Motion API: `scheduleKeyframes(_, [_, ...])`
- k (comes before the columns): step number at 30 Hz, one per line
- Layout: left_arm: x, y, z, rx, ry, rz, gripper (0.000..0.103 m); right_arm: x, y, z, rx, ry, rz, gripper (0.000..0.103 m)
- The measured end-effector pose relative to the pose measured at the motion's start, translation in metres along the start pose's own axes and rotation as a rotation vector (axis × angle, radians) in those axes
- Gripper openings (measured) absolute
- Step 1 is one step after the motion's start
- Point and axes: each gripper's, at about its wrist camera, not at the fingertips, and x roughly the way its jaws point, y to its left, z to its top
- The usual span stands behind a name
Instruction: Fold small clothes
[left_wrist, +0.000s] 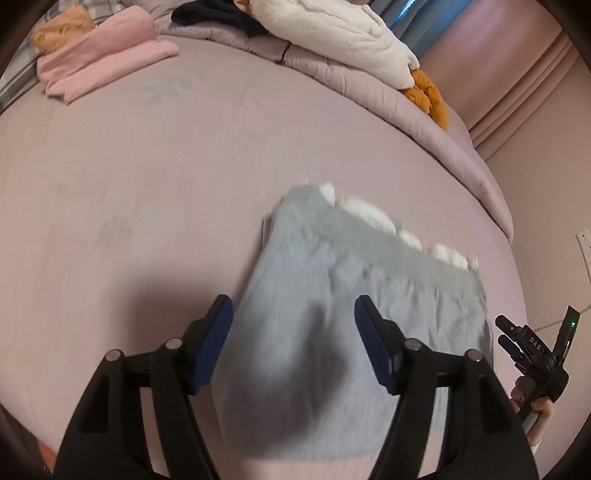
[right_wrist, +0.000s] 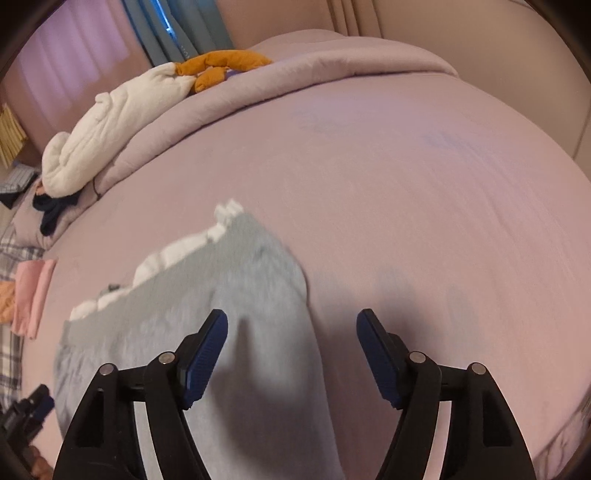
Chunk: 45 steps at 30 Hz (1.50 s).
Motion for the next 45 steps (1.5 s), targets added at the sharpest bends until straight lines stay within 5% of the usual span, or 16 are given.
scheduleKeyframes(9, [-0.002, 0.012, -0.039, -0.011, 0.030, 0.021, 0.074, -0.022, -0.017, -0.048, -0.024, 0.051, 0.032, 0.079])
scheduleKeyframes(20, [0.006, 0.022, -0.058, -0.081, 0.073, -0.072, 0.072, -0.019, -0.040, -0.079, 0.104, 0.119, 0.263, 0.079])
scheduleKeyframes(30, [0.018, 0.018, -0.057, -0.119, 0.094, -0.127, 0.057, 0.005, -0.036, -0.073, 0.242, 0.098, 0.471, 0.079])
scheduleKeyframes(33, [0.021, 0.018, -0.054, -0.138, 0.102, -0.143, 0.044, 0.009, -0.029, -0.068, 0.251, 0.077, 0.474, 0.064])
scheduleKeyframes(35, [0.020, 0.016, -0.055, -0.134, 0.098, -0.135, 0.041, 0.012, -0.025, -0.065, 0.244, 0.082, 0.437, 0.036])
scheduleKeyframes(37, [0.019, 0.014, -0.056, -0.120, 0.091, -0.123, 0.040, 0.007, -0.023, -0.061, 0.229, 0.071, 0.437, 0.026])
scheduleKeyframes(45, [0.011, 0.003, -0.060, -0.113, 0.128, -0.147, 0.035, -0.037, -0.024, -0.044, 0.194, -0.032, 0.446, 0.018])
